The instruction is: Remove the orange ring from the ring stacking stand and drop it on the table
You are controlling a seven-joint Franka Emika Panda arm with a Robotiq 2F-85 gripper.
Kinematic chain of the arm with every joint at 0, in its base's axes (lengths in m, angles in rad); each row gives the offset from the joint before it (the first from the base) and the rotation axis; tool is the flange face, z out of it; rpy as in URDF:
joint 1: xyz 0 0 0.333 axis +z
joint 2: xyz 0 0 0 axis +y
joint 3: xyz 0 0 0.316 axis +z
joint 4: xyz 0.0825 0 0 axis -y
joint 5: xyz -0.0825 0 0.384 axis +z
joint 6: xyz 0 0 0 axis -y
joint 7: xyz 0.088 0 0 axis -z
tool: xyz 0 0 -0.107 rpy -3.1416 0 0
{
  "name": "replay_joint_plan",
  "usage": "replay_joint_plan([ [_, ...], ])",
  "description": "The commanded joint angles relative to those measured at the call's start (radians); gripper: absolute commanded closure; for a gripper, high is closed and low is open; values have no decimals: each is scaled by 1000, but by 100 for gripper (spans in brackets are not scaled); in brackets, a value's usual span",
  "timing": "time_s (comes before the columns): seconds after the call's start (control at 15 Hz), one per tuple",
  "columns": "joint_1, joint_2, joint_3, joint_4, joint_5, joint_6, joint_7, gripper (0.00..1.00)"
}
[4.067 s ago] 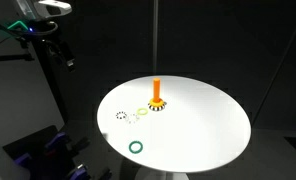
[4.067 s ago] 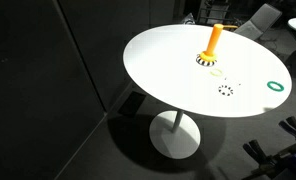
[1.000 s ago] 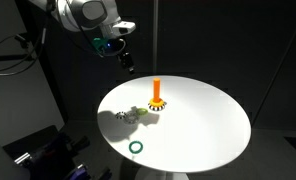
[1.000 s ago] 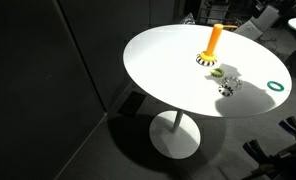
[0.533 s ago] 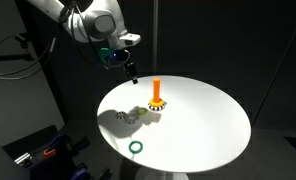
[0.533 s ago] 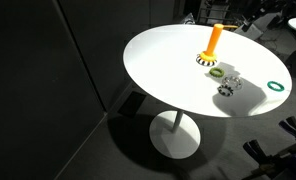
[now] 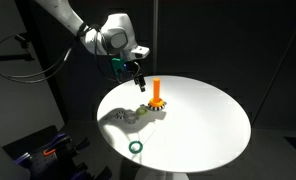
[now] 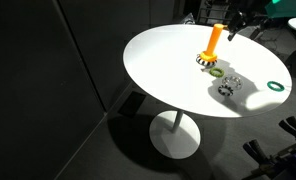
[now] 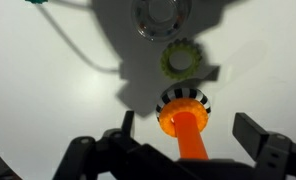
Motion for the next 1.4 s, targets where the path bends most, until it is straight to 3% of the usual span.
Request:
replay_joint_plan([
  [0.0, 45, 86, -47, 77, 3, 26, 25, 0],
  [0.67, 171, 279, -171, 220, -11, 80, 111, 0],
  [1.33, 247, 430, -240, 325, 0, 106, 167, 0],
])
